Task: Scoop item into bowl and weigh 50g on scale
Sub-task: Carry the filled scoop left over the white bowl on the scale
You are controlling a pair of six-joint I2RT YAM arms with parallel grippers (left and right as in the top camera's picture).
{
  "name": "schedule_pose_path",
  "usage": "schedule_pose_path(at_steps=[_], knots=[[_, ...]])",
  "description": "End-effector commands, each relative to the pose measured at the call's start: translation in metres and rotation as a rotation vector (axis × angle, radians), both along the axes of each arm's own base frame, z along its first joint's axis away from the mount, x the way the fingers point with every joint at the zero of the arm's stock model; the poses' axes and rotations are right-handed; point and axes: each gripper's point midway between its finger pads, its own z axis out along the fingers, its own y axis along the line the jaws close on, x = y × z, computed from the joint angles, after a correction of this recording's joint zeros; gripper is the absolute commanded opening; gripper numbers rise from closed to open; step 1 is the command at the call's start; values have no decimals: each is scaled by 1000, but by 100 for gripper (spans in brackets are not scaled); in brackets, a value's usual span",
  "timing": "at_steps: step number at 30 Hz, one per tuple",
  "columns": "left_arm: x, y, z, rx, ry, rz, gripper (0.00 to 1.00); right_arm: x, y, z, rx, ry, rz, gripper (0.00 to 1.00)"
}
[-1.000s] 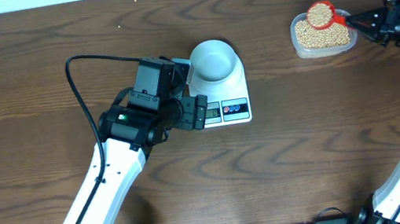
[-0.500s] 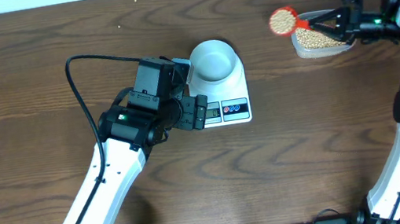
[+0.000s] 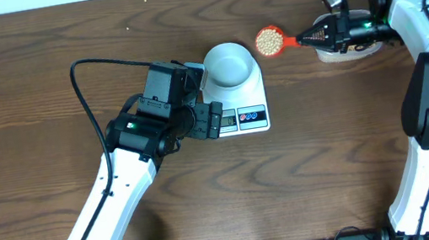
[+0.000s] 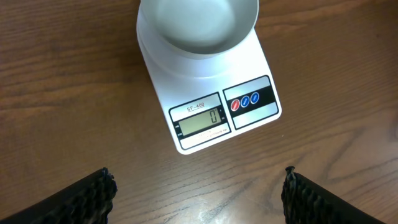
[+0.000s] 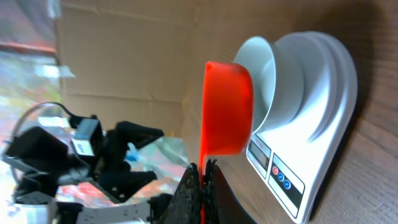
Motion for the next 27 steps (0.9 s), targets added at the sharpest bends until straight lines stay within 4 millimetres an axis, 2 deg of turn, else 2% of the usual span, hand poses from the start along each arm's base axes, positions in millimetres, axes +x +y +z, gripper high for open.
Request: schedule_pose_path(at_steps=[1, 6, 9, 18, 27], knots=[[-2, 2, 4, -7, -11, -8, 88, -12, 15, 30, -101, -70, 30, 1], [-2, 2, 4, -7, -11, -8, 88, -17, 35, 43, -176, -111, 56, 1], [-2, 2, 4, -7, -11, -8, 88, -17, 51, 43, -211, -112, 68, 1], [-2, 2, 4, -7, -11, -8, 88, -9, 83, 20, -383, -138, 71, 1], [-2, 2, 4, -7, -11, -8, 88, -3, 95, 2, -533, -179, 54, 1]])
